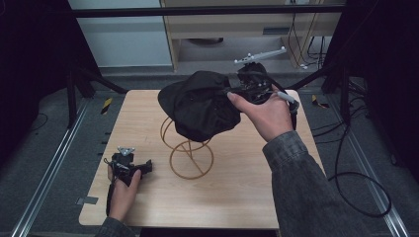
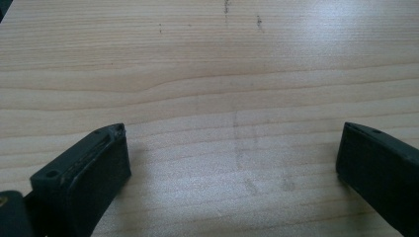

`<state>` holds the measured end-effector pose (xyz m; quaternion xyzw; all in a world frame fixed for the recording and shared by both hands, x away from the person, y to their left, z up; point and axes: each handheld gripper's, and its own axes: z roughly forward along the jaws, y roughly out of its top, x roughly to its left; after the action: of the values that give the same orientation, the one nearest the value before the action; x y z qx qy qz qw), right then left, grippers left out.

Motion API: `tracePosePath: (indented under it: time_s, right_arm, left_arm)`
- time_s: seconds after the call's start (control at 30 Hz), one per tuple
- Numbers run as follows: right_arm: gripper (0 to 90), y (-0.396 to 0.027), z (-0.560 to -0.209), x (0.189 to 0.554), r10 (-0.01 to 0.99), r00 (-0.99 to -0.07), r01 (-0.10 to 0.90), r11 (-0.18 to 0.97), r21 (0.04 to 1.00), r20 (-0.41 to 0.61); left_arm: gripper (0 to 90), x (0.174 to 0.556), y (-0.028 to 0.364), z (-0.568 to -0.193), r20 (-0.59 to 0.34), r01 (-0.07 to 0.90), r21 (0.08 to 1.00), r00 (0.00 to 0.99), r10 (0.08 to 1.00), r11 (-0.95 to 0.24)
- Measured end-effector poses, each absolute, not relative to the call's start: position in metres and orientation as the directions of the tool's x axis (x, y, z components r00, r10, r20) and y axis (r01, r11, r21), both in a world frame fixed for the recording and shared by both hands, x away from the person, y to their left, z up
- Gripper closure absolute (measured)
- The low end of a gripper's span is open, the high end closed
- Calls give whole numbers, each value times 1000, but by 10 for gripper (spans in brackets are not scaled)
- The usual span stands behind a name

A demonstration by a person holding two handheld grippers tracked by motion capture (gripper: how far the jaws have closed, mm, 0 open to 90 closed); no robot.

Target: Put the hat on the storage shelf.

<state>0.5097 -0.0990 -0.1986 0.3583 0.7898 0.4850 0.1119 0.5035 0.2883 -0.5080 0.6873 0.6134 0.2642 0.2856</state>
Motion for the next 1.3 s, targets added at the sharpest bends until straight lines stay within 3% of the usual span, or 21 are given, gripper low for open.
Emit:
tracePosePath:
  time_s: [1.3]
  right_arm:
    - [843,-76,-229,510,629,-753,485,331,809,194]
  left_arm:
    - [0,504,288,-508,13,692,717,108,994,-85]
